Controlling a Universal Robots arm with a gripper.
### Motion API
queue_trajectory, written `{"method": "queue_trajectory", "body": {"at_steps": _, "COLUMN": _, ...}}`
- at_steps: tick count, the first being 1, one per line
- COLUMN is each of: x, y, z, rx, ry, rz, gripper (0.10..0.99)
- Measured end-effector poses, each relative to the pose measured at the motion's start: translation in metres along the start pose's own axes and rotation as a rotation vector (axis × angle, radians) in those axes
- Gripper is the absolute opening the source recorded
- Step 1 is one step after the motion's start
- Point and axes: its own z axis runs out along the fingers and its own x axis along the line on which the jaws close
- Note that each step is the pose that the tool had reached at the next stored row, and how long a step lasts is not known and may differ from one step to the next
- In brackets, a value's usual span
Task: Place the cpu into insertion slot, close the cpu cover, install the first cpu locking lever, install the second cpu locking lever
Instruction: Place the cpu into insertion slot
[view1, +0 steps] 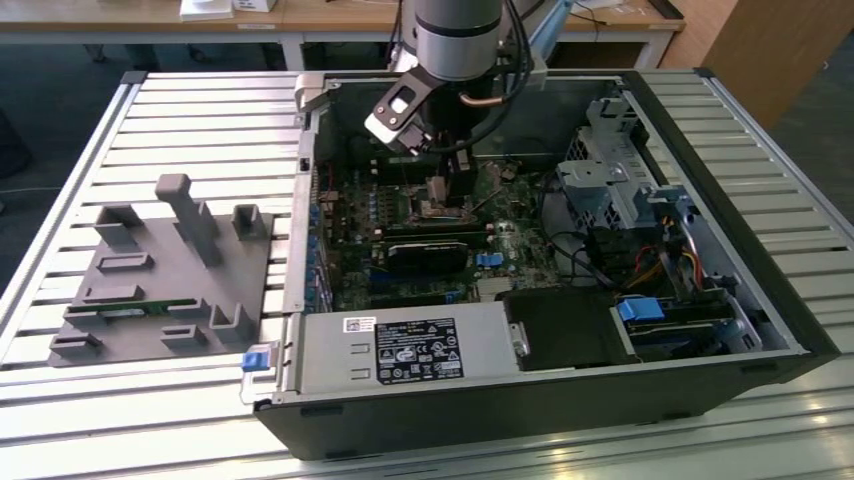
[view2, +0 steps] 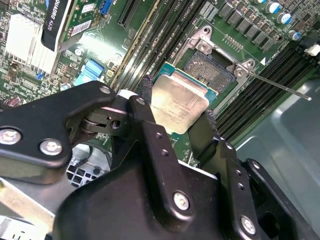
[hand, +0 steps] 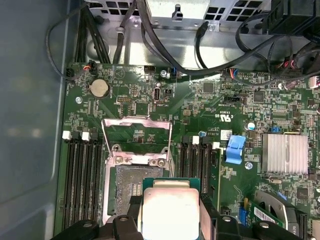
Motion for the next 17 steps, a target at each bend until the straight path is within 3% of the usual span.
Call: {"method": "queue_trajectory", "body": {"at_steps": 17, "x": 0.0000, "y": -0.0002, "z": 0.0035, "rx": 0.000, "ry": 0.0002, "rz": 0.000, "gripper": 0.541}}
